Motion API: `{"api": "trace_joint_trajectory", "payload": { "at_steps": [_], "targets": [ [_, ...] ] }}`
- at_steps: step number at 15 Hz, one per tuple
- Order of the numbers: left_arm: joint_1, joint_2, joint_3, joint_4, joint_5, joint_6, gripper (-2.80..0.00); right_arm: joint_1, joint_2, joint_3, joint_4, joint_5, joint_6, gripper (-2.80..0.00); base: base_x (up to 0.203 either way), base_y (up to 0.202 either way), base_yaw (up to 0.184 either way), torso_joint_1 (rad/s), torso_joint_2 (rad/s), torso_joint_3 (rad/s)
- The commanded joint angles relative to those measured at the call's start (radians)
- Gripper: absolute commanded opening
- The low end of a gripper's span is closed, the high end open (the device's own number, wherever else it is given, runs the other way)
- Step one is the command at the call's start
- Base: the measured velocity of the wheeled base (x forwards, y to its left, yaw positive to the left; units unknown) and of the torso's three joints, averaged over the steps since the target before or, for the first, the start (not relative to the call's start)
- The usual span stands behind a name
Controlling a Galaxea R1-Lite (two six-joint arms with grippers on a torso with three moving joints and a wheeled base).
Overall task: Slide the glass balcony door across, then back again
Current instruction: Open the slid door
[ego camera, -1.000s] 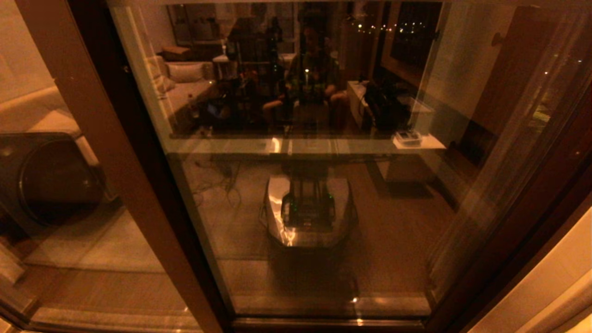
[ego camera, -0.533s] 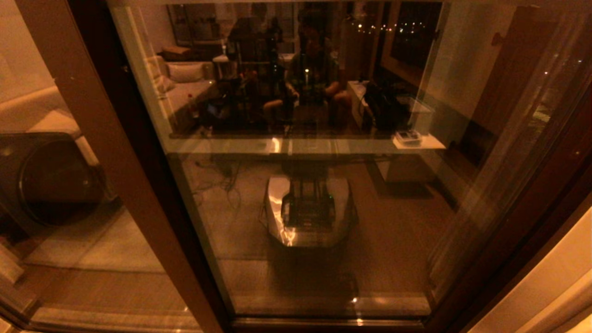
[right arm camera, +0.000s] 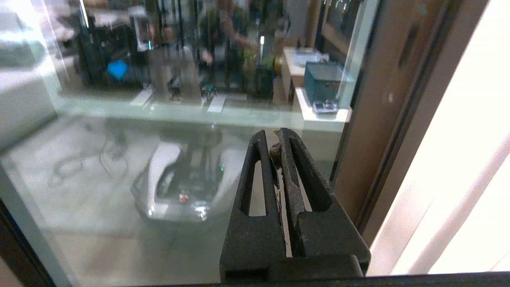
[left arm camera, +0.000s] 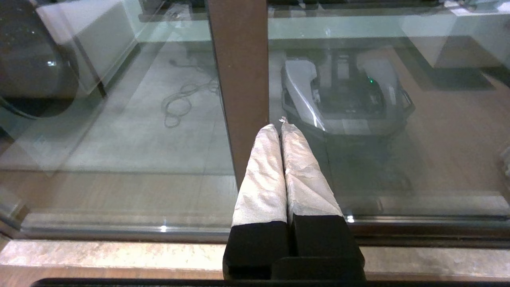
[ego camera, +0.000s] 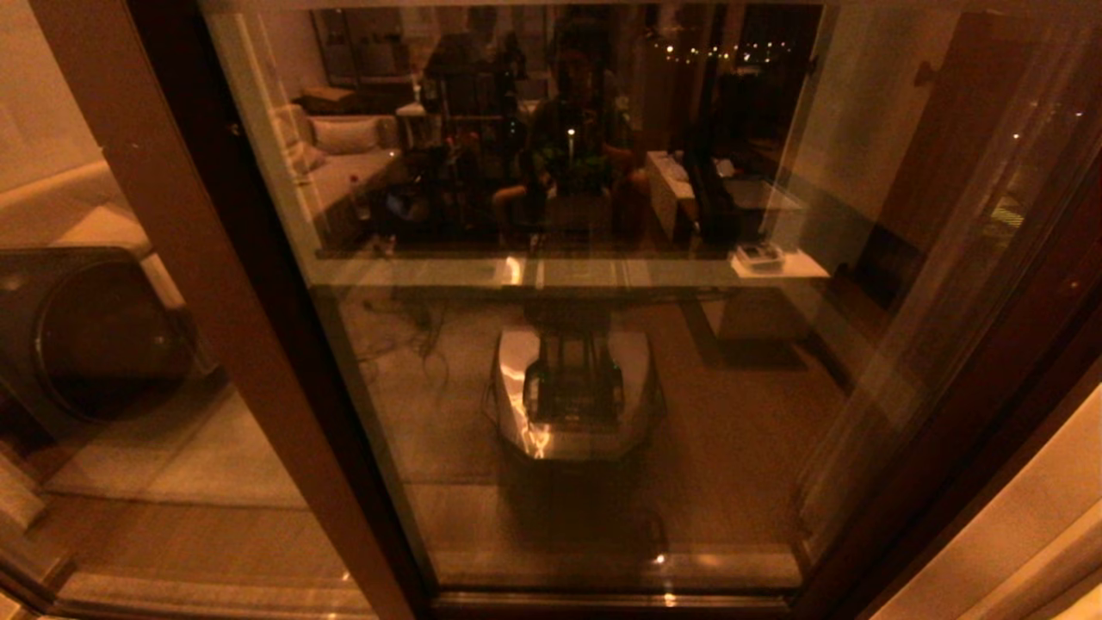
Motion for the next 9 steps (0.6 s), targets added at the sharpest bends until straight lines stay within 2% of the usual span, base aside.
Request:
{"api": "trace_joint_trajectory", "payload": {
  "at_steps": [1,4,6,8,9],
  "targets": [
    [0.001,0.000,0.000,0.000,0.000,0.001,-2.80,0.001,0.287,-0.190,0.036,0.005,-0.016,-2.80,0.000,0.000,0.000,0.000,0.00,0.000],
    [0.001,0.000,0.000,0.000,0.000,0.001,-2.80,0.003,0.568,-0.419,0.088,0.029,-0.036,-2.80,0.000,0.000,0.000,0.000,0.00,0.000],
    [0.001,0.000,0.000,0.000,0.000,0.001,-2.80,0.000,0.712,-0.510,0.114,0.061,-0.039,-2.80,0.000,0.000,0.000,0.000,0.00,0.000],
    [0.001,0.000,0.000,0.000,0.000,0.001,-2.80,-0.049,0.827,-0.559,0.126,0.091,-0.016,-2.80,0.000,0.000,0.000,0.000,0.00,0.000],
    [0.001,0.000,0.000,0.000,0.000,0.001,-2.80,-0.107,0.876,-0.593,0.132,0.126,-0.005,-2.80,0.000,0.000,0.000,0.000,0.00,0.000]
  ]
}}
